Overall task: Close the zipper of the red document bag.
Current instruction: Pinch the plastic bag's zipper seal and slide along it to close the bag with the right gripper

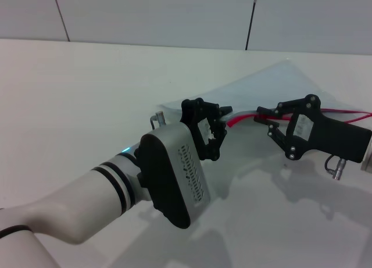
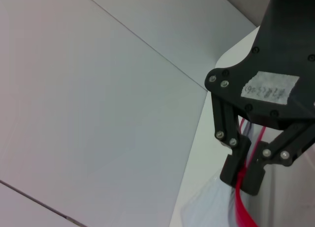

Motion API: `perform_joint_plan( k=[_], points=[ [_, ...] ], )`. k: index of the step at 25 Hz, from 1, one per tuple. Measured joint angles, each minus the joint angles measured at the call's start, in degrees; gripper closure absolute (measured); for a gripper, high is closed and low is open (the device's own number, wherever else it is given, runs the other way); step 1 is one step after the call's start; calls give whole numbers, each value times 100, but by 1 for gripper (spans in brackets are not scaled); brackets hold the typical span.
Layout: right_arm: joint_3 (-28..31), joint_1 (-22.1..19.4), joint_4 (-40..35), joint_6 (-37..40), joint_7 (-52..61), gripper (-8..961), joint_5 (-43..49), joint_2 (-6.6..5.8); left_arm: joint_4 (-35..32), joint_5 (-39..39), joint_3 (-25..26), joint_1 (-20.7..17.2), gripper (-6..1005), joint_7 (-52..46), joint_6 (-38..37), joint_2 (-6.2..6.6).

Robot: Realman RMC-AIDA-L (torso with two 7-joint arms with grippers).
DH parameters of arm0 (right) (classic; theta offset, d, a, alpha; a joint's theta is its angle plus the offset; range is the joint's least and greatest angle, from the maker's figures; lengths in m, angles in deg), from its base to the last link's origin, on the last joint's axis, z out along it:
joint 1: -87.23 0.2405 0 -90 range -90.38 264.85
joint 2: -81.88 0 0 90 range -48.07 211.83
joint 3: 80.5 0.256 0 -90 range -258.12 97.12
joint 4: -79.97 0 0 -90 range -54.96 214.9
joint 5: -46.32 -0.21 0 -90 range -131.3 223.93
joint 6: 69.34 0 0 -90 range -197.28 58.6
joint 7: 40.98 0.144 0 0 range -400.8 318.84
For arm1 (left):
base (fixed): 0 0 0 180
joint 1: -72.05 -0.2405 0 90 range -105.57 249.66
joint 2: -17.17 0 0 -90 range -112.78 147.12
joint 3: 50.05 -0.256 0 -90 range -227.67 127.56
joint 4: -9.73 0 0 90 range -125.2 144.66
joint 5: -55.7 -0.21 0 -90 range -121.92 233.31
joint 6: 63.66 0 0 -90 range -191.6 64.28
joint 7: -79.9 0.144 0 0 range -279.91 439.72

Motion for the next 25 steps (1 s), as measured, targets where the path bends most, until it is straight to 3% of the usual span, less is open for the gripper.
perform_joint_plan(
  k=[6,12,19,25],
  points=[
    [53,-72,-36,88,1,870,-32,-17,-16,0,-42,-35,971,0,141,16],
    [160,-256,-262,169,2,873,-67,-21,-224,0,-186,-171,973,0,361,152],
    [554,-364,-300,673,1,874,-70,-26,-596,3,-486,-432,975,37,679,395],
    [1275,-383,-304,1464,0,875,-70,-26,-807,11,-738,-607,977,125,1012,576]
  ],
)
